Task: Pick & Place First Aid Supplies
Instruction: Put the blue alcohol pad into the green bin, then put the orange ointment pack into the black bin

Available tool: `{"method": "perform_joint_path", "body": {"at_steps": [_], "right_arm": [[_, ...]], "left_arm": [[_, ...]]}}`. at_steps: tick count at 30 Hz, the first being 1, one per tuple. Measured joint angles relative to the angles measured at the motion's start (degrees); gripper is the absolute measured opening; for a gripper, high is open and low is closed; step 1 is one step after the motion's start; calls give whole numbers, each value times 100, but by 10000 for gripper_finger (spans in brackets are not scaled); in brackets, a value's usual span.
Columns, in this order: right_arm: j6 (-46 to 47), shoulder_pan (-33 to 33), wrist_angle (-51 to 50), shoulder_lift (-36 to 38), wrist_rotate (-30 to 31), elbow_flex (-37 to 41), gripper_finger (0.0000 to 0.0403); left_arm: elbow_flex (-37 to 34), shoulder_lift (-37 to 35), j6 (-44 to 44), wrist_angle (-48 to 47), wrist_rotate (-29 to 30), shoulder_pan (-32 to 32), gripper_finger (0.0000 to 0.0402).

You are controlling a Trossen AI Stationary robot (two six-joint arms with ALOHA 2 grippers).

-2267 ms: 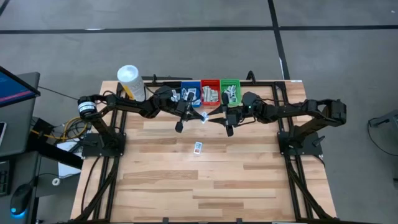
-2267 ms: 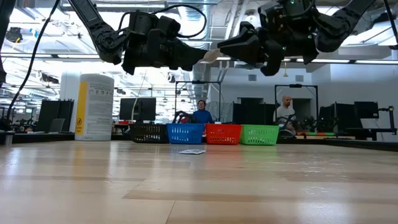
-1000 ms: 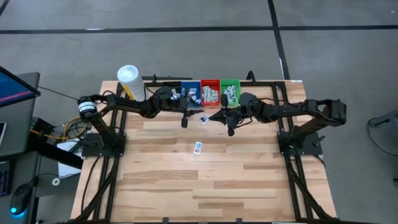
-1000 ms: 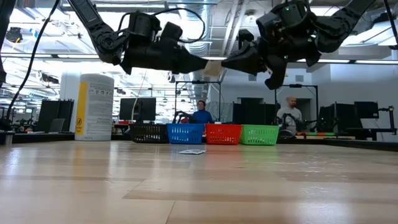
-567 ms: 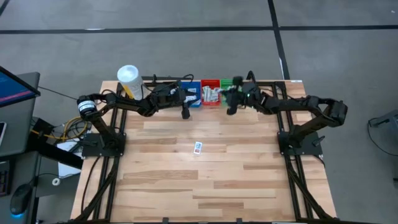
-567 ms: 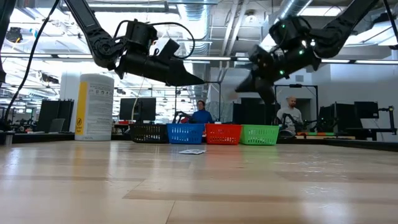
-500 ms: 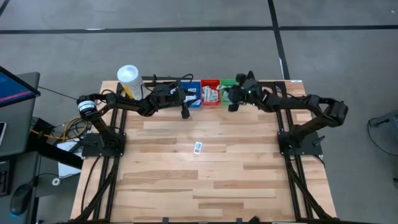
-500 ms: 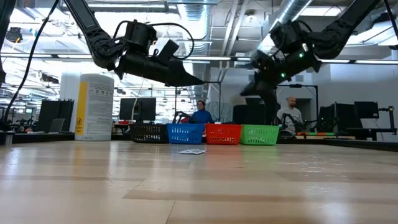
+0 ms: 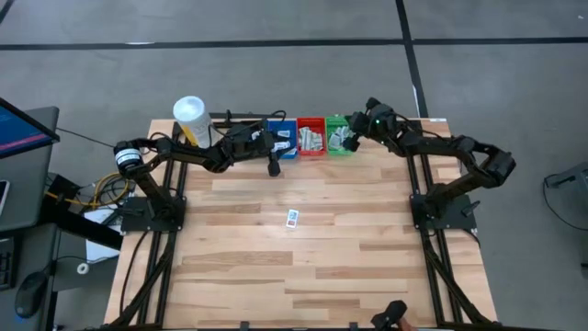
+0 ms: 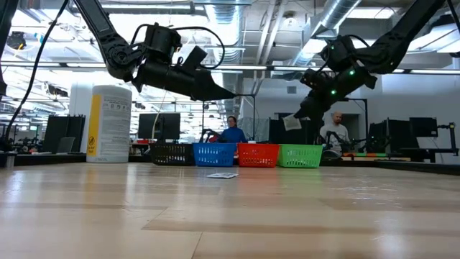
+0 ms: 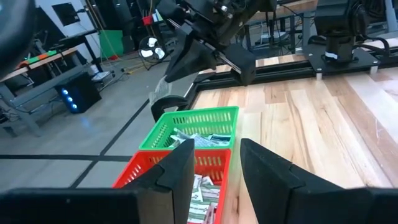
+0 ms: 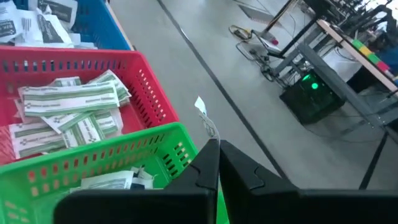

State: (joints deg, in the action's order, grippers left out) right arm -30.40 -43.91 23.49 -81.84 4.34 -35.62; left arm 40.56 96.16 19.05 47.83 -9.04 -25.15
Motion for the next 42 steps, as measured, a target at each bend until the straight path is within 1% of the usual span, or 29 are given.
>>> {"method": "perform_joint_path", "body": {"at_steps": [4,14,18,21,25,28,31,36,42], "right_arm": [[47,4,-60,0,0,0,18],[52,6,-250,0,0,0,81],[52,6,-251,0,-11,0,92],[50,6,-251,0,-269,0,93],[51,60,-251,0,-952,0,93],[49,237,-249,0,-1316,2,93],[49,512,-249,0,-1530,2,93],[49,1090,-249,0,-1591,2,93],[49,1737,-235,0,-1593,5,93]], "left_arm": [[0,0,0,0,0,0,131],[0,0,-2,-4,-15,0,131],[2,0,-85,-44,-308,-2,131],[2,0,-189,-45,-578,0,131],[2,0,-203,-81,-737,0,131],[4,0,-303,-173,-743,0,131],[7,0,-415,-374,-741,5,131],[-73,0,-692,-501,-737,128,131],[-237,2,-803,-546,-734,510,131]]}}
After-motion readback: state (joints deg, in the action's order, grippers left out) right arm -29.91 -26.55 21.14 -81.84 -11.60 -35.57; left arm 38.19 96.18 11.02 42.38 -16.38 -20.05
